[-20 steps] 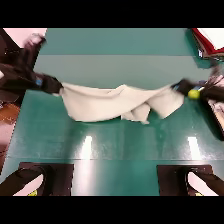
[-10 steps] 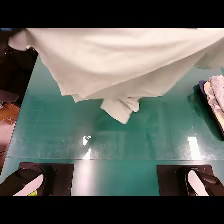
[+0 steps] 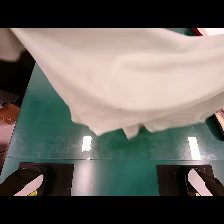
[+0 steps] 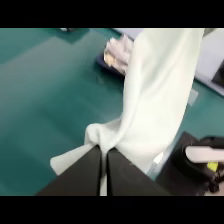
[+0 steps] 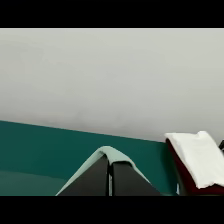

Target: Fold the shirts.

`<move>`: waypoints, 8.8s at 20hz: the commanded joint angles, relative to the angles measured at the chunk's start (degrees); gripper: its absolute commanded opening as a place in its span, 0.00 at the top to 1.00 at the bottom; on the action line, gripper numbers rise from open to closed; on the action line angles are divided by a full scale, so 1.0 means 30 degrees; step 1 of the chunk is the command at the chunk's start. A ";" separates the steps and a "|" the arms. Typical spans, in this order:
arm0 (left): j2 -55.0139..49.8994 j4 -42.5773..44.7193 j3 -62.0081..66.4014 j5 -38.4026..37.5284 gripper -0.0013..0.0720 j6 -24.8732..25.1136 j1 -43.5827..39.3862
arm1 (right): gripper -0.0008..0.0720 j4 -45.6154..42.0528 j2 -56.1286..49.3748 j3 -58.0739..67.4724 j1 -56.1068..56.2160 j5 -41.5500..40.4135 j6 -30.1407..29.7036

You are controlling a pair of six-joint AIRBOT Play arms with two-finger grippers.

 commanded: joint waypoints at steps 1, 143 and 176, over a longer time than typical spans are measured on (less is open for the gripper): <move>-0.0007 0.3177 -0.2273 -0.3060 0.94 -0.0787 -0.0007 | 0.97 -0.0022 -0.2849 0.1304 0.1639 0.2055 0.0612; 0.1974 1.0025 -0.1311 0.7584 0.94 -0.3140 -0.0554 | 0.97 0.0189 -0.0284 -0.0321 -0.2936 0.3512 0.2885; -1.3194 1.3930 -1.0856 1.2772 0.94 0.0721 0.0714 | 0.97 -0.4182 -1.4069 -1.1001 0.4437 -0.1413 0.2222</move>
